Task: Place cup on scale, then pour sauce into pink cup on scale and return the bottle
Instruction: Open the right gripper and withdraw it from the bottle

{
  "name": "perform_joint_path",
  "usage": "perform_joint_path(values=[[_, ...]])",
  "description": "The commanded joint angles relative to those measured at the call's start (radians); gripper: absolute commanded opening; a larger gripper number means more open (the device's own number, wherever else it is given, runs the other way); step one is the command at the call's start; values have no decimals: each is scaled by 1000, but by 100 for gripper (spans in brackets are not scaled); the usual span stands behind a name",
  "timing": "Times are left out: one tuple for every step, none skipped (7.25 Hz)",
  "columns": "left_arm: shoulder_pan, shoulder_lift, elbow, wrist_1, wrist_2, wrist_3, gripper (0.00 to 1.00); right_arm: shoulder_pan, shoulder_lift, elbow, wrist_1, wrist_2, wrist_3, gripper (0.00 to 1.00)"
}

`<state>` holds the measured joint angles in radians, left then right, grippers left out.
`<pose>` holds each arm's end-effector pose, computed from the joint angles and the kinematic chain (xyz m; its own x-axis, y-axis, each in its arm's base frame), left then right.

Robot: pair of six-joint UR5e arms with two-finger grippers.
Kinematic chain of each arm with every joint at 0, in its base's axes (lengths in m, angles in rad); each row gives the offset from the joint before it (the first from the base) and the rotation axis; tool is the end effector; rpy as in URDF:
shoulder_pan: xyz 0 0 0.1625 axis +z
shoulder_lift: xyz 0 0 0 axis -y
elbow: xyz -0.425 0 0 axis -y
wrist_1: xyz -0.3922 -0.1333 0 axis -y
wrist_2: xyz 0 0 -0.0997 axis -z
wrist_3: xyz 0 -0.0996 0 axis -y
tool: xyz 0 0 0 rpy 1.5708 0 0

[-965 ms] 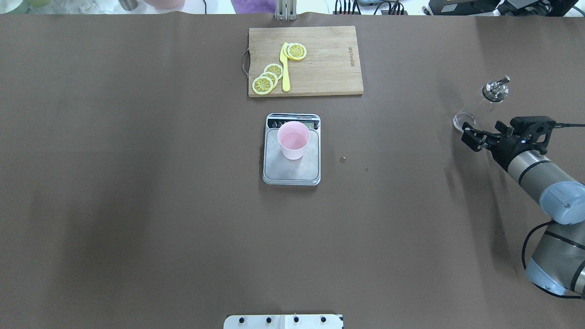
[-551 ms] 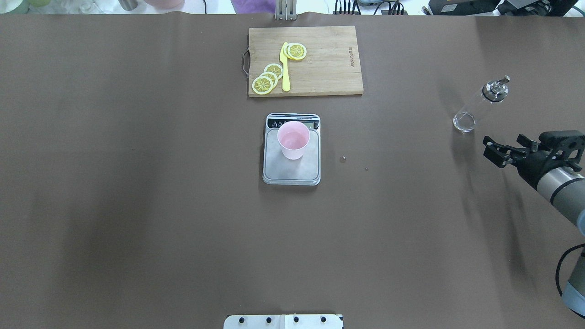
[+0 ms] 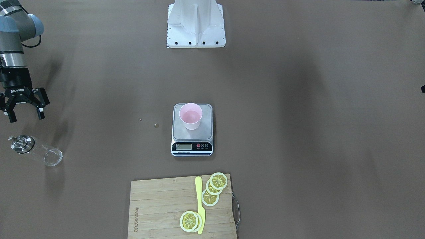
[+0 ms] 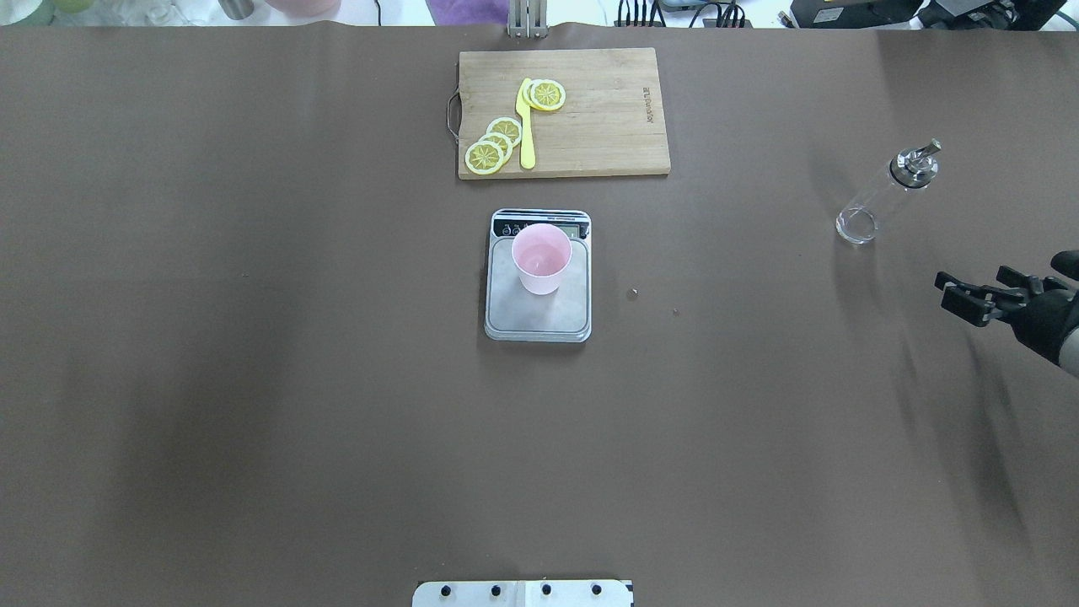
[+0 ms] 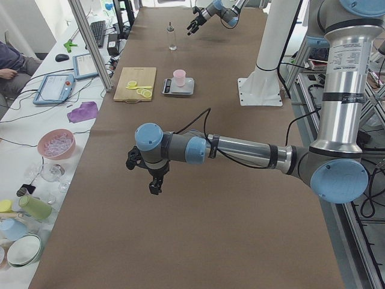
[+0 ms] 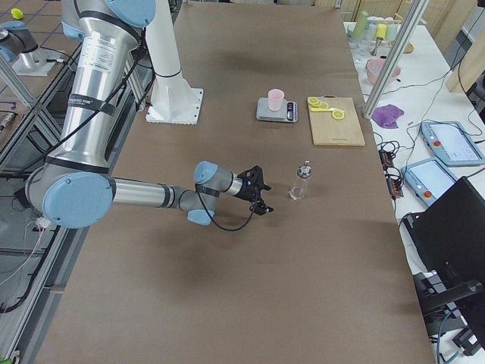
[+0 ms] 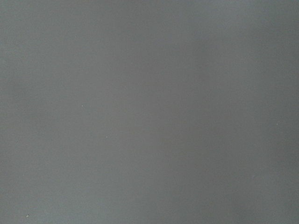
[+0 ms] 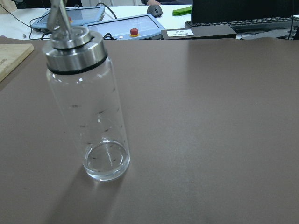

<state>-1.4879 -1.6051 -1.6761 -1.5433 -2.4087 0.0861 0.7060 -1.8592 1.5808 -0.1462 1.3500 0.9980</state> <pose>-0.0169 -0.5126 0.5877 0.6503 0.2229 -0.7262 -0.1387 0.9748 0.1750 -0.1930 -0.3684 0.6269 0.6889 -0.1076 0.7169 -0.4897 0.6600 0.5697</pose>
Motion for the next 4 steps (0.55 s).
perform_joint_path(values=[[0, 1, -2, 0, -1, 0, 99, 238, -23, -39, 31, 282, -149, 100], [0, 1, -2, 0, 0, -2, 99, 398, -8, -77, 25, 451, -253, 100], [0, 1, -2, 0, -1, -2, 99, 569, 39, -123, -16, 642, -325, 100], [0, 1, -2, 0, -1, -2, 99, 696, 98, -162, -92, 796, -400, 100]])
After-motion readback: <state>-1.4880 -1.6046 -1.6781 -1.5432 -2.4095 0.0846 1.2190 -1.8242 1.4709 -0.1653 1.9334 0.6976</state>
